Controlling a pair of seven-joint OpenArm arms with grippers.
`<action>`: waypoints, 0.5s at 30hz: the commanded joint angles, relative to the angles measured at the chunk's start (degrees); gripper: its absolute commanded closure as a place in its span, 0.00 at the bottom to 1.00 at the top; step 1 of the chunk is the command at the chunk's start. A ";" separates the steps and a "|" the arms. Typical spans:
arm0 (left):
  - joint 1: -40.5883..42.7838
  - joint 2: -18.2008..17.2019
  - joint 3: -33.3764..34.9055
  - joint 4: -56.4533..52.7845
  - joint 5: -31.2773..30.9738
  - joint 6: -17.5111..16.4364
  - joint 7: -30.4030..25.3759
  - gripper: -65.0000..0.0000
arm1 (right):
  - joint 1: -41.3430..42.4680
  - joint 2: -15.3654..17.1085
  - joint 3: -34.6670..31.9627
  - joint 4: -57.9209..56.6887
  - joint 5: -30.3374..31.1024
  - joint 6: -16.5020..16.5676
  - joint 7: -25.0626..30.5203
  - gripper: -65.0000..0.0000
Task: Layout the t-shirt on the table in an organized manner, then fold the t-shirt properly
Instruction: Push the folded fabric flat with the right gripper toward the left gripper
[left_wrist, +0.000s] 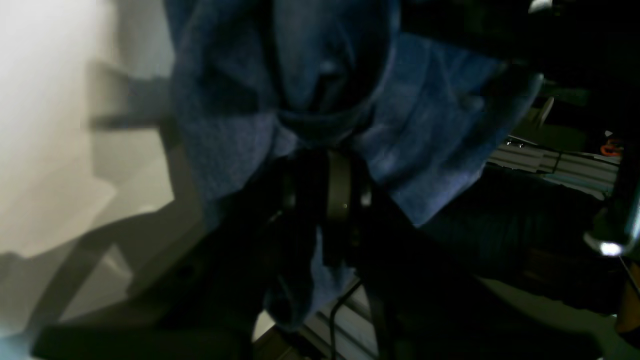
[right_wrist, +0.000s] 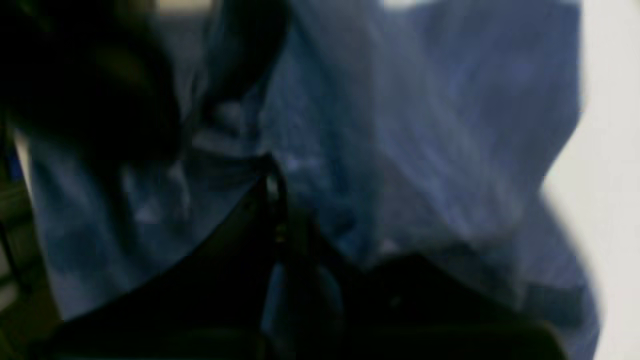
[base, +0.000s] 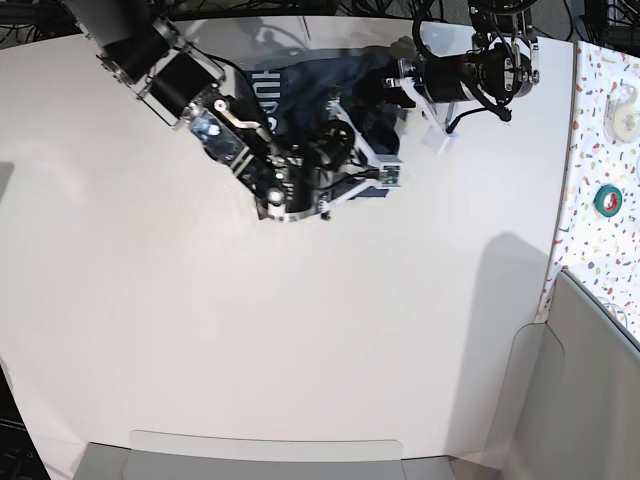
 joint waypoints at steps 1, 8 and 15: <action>-0.08 -0.38 -0.02 0.58 -0.01 -0.12 0.32 0.91 | 1.79 -1.87 -0.24 -0.34 -1.06 0.32 1.06 1.00; -0.08 -1.17 -0.10 0.58 -0.01 -0.12 0.32 0.91 | 4.69 -7.94 -0.85 -12.12 -4.84 0.32 6.99 1.00; -0.08 -4.33 -0.19 1.72 -0.45 -0.12 -1.83 0.91 | 5.48 -8.99 -0.68 -15.73 -4.84 0.32 11.74 1.00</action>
